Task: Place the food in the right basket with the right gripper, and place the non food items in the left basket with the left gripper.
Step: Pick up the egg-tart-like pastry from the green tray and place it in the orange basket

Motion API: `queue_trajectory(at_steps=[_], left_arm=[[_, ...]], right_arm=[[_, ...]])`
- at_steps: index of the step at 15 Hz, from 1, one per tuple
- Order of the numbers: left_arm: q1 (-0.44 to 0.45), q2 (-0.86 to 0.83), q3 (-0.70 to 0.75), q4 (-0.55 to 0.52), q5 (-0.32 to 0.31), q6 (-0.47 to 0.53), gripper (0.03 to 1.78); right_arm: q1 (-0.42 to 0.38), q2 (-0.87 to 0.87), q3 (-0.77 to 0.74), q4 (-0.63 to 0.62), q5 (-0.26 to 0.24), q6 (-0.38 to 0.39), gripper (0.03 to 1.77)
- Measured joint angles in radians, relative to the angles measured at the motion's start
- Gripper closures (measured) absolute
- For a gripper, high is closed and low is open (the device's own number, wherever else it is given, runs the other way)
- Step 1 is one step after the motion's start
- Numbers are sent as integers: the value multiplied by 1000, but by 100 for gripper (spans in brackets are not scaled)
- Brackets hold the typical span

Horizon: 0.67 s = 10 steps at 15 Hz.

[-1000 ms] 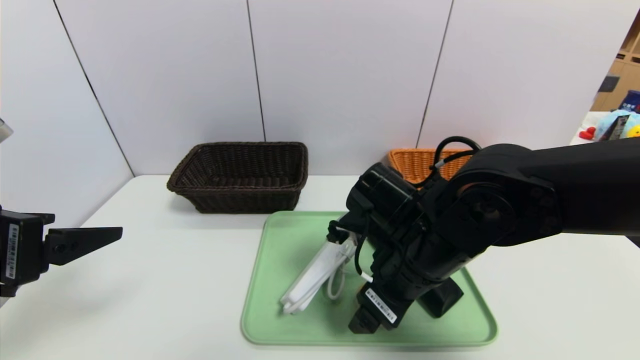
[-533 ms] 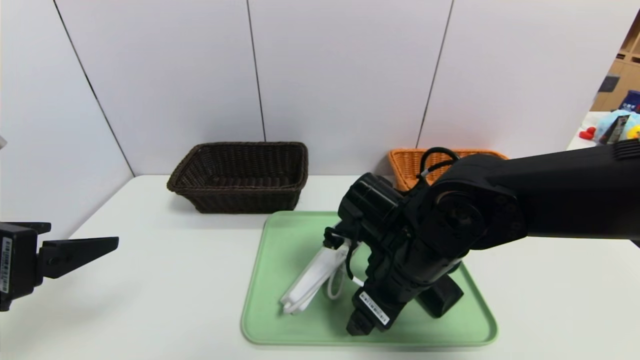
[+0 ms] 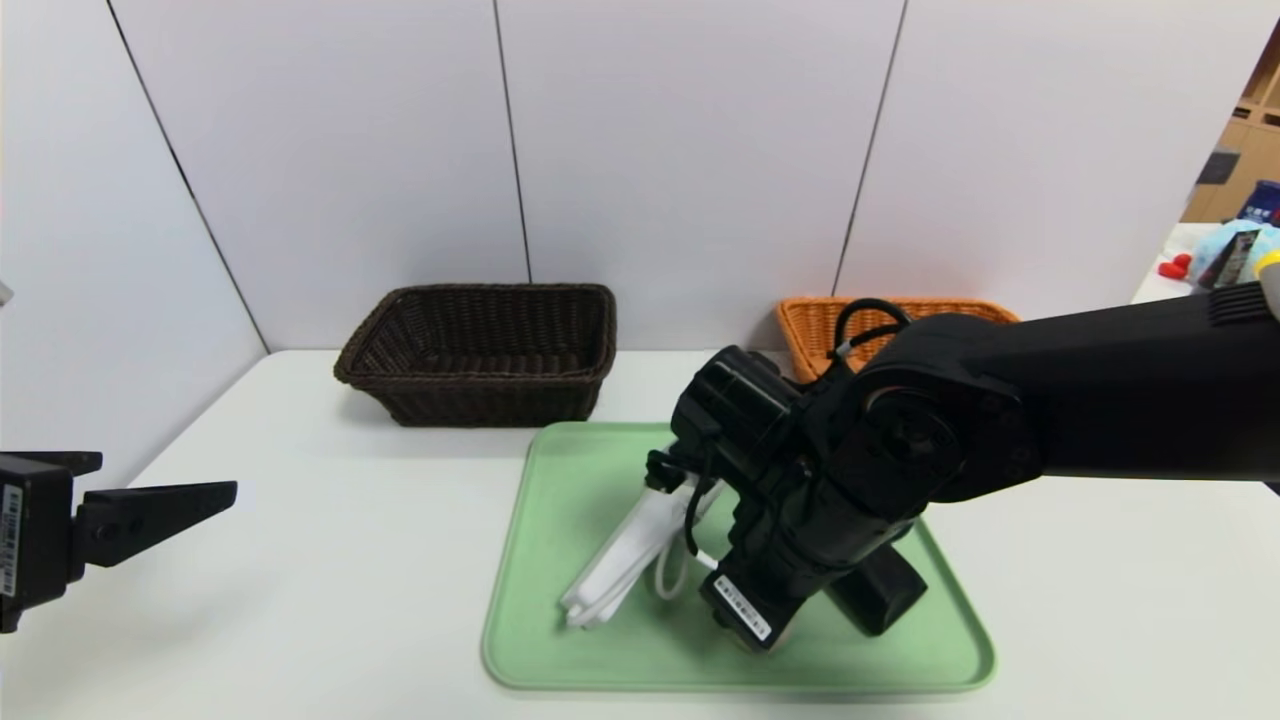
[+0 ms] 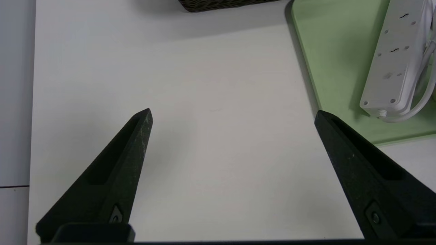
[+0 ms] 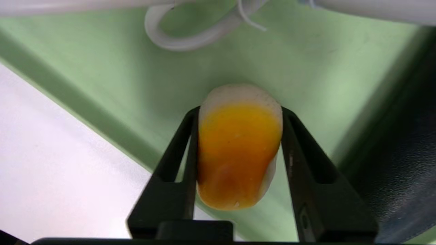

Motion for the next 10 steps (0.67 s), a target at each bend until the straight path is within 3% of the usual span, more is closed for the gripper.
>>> queue_trajectory(at_steps=[1,2,10], left_arm=[[0,0,1,-1,-1,0,12],[-3,0,1,-2,-1,0,12],[-12,-1,0,-2,-1,0,12]], right_arm=[[0,-2,0,-2,-1,-1,159],[0,-4,0,-3,-2,-1,173],[9,-31,35,2,3,6,173]])
